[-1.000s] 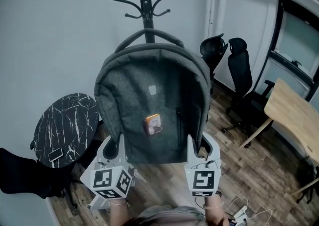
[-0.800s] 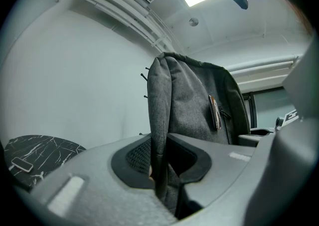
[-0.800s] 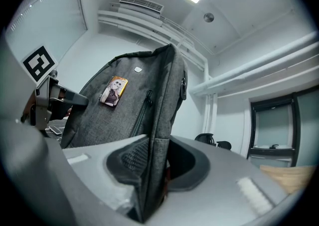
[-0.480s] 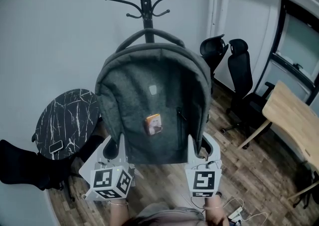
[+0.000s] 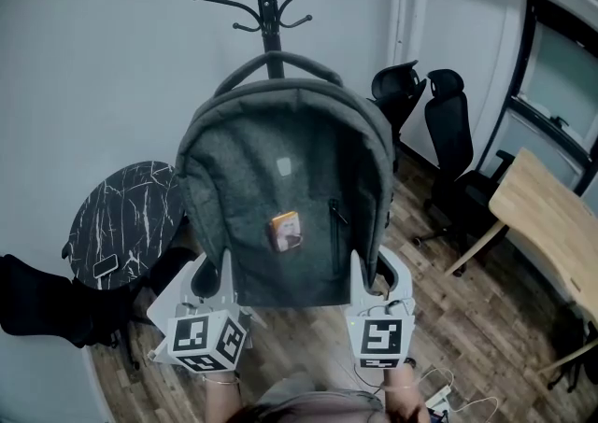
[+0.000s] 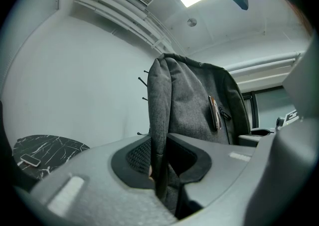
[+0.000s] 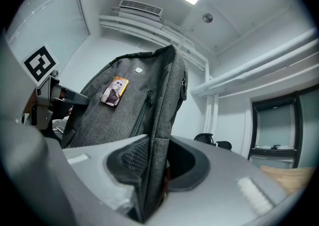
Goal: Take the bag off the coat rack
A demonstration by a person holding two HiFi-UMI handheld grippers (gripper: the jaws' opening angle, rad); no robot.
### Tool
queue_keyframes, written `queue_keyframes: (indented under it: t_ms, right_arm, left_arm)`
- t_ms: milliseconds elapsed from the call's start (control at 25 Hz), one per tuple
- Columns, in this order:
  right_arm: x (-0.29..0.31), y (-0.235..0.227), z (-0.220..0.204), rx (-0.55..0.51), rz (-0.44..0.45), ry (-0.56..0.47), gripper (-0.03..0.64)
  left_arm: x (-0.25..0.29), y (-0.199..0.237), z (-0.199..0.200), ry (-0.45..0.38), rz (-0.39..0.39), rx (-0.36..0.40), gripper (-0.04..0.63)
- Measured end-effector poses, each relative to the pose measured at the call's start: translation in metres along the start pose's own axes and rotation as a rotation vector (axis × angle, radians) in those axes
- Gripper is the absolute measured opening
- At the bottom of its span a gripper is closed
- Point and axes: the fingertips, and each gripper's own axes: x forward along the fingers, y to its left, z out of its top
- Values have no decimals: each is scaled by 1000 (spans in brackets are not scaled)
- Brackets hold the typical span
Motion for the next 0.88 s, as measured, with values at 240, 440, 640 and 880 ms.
queue_keyframes:
  t_ms: [240,440,640,880]
  right_arm:
    - [-16,-11,-6,-1,1,4,92]
    - [-26,-17,-10,1,6,5,92]
    - [-36,-23,-13,-1,12,10,92]
    - [-39,-24,-12,-4,14,19,92]
  left_arm:
    - [-11,-18,-4,0,-1,0,72]
    - [-19,-28,-8,5,6,-1,72]
    - [-26,-37,-10,7,11,-1,72]
    - [-29,-39,-9,13,10,-9,72]
